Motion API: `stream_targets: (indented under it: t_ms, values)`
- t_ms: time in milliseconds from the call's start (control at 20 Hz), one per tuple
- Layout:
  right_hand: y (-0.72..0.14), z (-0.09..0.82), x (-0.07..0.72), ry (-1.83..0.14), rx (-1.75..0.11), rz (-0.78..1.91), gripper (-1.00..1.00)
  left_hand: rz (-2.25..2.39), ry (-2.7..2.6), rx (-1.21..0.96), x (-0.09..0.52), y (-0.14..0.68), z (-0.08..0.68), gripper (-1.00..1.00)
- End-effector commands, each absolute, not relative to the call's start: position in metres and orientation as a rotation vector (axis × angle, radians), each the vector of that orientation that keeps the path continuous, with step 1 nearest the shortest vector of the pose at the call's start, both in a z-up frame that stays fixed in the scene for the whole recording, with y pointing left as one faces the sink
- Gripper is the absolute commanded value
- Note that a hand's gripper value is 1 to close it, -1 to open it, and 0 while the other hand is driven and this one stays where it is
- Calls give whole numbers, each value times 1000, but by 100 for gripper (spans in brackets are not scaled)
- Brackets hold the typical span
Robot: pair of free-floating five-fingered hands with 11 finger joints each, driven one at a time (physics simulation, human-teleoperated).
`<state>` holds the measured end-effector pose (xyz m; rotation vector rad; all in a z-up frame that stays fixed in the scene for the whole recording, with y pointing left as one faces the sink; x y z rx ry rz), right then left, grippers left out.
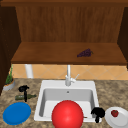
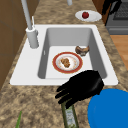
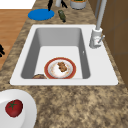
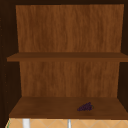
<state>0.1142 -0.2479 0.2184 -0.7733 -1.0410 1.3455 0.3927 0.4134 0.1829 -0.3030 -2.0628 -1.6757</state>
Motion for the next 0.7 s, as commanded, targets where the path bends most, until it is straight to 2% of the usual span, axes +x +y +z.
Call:
stream_targets:
  t_ms: [0,400,650]
  values:
    - [-248,218,114,-1041,-773,1345,0,-1711,-2041,-310,382,407,204,-100]
    - [-248,218,114,-1041,-773,1345,0,-1707,-2013,-327,353,408,246,-100]
    - [-248,218,114,-1041,-773,1345,0,-1713,-2034,-307,313,414,256,-100]
